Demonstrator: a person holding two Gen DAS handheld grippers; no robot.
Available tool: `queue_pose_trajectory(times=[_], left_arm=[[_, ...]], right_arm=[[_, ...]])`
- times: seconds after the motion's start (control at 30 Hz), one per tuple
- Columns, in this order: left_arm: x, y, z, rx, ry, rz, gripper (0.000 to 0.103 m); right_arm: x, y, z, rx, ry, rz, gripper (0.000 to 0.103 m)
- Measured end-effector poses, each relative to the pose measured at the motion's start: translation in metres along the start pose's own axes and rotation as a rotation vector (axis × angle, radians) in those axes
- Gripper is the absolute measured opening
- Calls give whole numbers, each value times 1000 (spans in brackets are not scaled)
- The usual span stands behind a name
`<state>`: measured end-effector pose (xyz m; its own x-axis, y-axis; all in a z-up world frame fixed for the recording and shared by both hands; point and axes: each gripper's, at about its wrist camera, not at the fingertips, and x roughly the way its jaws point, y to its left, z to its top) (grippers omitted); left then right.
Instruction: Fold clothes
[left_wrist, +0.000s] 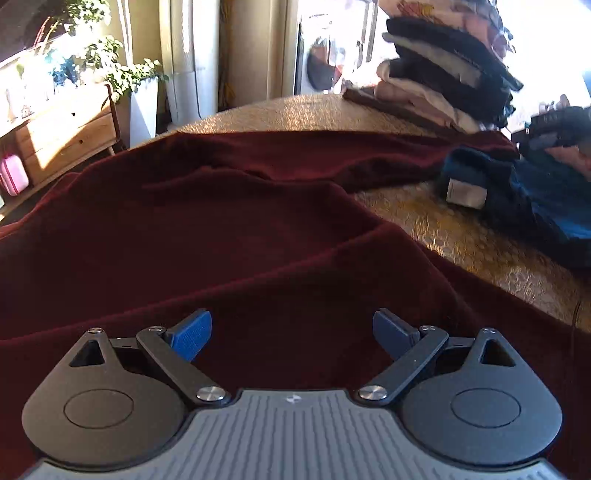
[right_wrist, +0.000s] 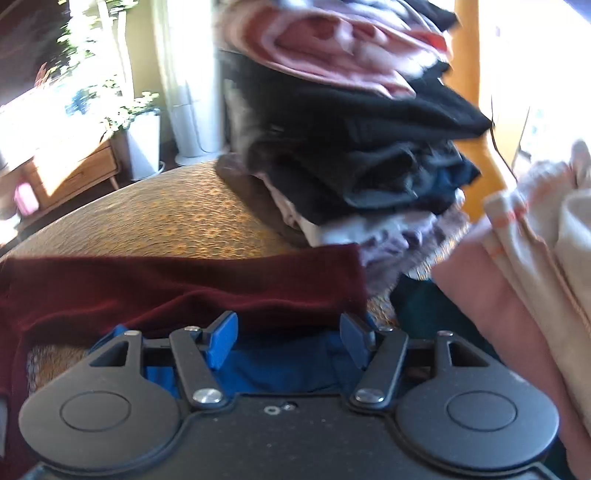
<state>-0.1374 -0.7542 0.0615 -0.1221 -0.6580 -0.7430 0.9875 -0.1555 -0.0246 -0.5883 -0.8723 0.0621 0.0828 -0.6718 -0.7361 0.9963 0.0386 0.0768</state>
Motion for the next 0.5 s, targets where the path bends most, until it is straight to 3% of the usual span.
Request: queue_pose_trajectory(times=[0.27, 0.5], left_arm=[[0, -1, 0, 12, 8, 22, 96], [-1, -2, -5, 6, -13, 30, 98]], right_arm=[[31, -28, 8, 248, 95, 25, 103], [61, -36, 3, 439, 122, 43, 103]])
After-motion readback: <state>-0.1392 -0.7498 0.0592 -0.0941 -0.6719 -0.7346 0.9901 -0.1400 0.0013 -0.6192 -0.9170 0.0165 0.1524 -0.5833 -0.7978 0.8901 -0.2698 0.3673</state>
